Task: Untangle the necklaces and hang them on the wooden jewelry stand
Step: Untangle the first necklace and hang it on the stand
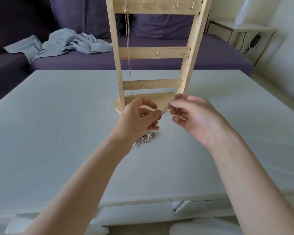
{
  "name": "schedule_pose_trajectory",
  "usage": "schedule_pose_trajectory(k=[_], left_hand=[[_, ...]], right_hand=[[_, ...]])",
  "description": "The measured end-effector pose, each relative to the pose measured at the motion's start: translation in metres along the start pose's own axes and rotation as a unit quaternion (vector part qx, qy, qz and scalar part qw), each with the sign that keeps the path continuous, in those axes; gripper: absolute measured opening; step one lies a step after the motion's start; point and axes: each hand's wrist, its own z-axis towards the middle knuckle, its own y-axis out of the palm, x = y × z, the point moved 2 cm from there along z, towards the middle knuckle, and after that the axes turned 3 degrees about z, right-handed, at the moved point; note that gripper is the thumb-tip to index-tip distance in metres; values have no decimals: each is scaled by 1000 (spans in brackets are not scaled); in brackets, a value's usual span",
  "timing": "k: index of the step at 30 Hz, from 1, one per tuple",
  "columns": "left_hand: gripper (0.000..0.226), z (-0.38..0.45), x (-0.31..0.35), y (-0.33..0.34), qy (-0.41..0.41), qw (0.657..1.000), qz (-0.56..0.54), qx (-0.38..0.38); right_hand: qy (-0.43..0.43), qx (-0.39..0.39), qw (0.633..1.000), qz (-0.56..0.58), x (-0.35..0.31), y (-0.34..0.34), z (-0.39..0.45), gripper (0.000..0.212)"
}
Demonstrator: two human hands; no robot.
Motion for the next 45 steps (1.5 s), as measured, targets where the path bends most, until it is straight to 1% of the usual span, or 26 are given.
schedule_pose_trajectory(k=[5, 7, 10, 13, 15, 16, 19, 24, 26, 28, 30, 34, 36, 38, 40, 45], left_hand=[[12, -1, -2, 8, -1, 1000, 3, -23], [13, 0, -2, 7, 1, 1000, -3, -21], [14, 0, 0, 4, 3, 999, -37, -13], [16, -1, 3, -1, 20, 996, -83, 10], [17, -1, 4, -4, 36, 996, -76, 19], [18, -1, 4, -4, 43, 997, -66, 19], [19, -2, 4, -5, 51, 998, -34, 12], [21, -2, 2, 2, 48, 997, 52, -36], [22, -2, 0, 6, 37, 994, 91, -49], [21, -3, -1, 7, 21, 992, 106, -59], [19, -2, -2, 5, 0, 995, 76, -65], [18, -3, 0, -1, -59, 992, -71, -83], [17, -3, 0, -5, -68, 989, -103, -79], [16, -3, 0, -9, -67, 989, -112, -64], [18, -3, 2, -11, -53, 993, -93, -52], [22, -3, 5, -7, 13, 999, 33, -20]], right_hand=[[47, -38, 987, 149, 5, 7, -1, 17], [48, -37, 983, 171, 5, 5, -1, 17], [21, -35, 991, 125, 2, 2, 0, 13], [-3, -34, 999, -5, 2, 3, 0, 16], [-14, -51, 992, -115, 5, 5, -1, 12], [-16, -62, 986, -151, 6, 6, -2, 10], [-24, -53, 976, -212, 3, 4, -2, 9], [-6, 3, 975, -222, 4, 1, -3, 6], [-11, 13, 972, -233, 4, 2, -3, 7], [-23, 22, 972, -232, 2, 1, -4, 8], [-35, 28, 974, -220, 0, 1, -4, 11], [-54, 26, 980, -189, -4, 2, -5, 13], [-58, 11, 977, -203, -8, 1, -7, 11], [-47, -10, 973, -227, -9, 0, -9, 10], [-40, -21, 969, -242, -6, 0, -10, 11], [-43, -20, 966, -255, -1, 3, -9, 4]])
